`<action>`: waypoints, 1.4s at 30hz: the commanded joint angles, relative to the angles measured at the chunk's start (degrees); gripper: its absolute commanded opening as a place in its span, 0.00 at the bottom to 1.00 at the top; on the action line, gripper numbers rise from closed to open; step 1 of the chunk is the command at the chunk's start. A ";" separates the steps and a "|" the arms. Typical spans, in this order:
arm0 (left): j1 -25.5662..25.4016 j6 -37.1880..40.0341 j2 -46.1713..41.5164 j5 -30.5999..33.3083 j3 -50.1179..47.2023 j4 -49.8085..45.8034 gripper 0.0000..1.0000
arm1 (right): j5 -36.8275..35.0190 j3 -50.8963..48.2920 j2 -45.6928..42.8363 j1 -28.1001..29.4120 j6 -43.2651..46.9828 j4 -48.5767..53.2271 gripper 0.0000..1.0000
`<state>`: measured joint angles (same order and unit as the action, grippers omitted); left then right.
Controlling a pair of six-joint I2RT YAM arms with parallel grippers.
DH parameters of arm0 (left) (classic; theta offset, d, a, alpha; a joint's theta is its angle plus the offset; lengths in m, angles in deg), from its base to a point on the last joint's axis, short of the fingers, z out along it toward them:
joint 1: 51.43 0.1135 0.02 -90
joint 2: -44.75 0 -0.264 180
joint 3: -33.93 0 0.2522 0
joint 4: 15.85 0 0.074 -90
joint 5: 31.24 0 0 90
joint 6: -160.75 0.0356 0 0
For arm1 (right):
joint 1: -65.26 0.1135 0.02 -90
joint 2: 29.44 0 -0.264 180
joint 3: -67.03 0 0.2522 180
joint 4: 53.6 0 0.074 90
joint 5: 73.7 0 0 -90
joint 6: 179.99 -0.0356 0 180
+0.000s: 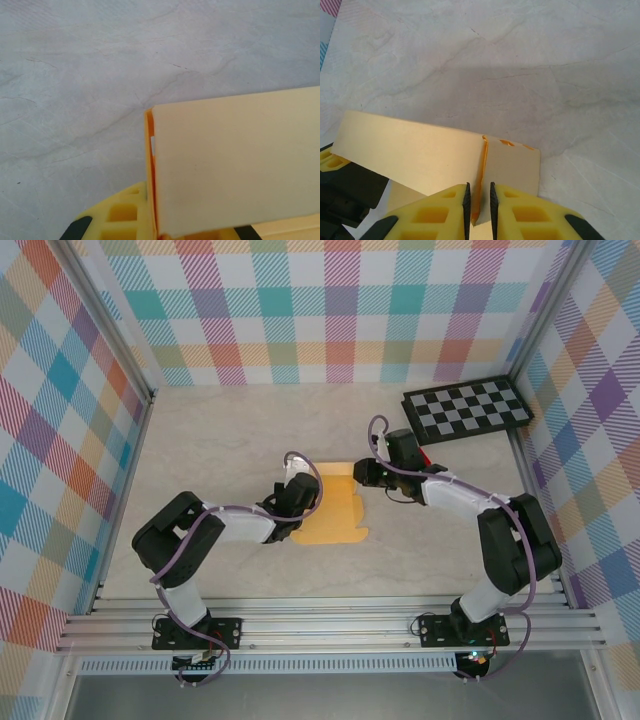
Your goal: Fold the paper box
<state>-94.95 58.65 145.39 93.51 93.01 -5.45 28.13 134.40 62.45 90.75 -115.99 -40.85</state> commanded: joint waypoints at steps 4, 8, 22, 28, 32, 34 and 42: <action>-0.90 2.14 0.50 -4.30 -2.35 1.06 0.05 | -1.20 -4.59 0.88 0.17 -0.53 0.67 0.17; -0.90 2.48 -1.67 -7.90 -1.92 -1.88 0.24 | -3.29 -5.53 -0.39 0.17 -0.43 1.00 0.17; -0.54 -6.95 -21.16 -16.99 1.13 -26.42 0.52 | -7.32 -5.40 -2.05 0.35 -0.46 2.80 0.17; 3.33 -13.93 -27.32 -18.90 5.62 -37.05 0.52 | -8.42 -4.76 -2.50 1.02 0.31 3.56 0.17; 9.43 -18.77 -25.96 -28.02 9.62 -37.25 0.47 | -9.17 -4.13 -2.29 1.53 0.95 4.18 0.17; 9.70 -14.28 -24.56 -30.21 10.83 -35.65 0.46 | -9.39 -3.74 -2.01 1.57 1.04 4.42 0.18; 9.83 11.20 -21.36 -31.49 -8.57 -8.10 0.47 | -10.03 0.90 -0.27 1.67 1.24 10.20 0.18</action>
<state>-85.49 59.55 122.31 63.45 89.41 -24.77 19.46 134.09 60.27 92.00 -116.04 -38.17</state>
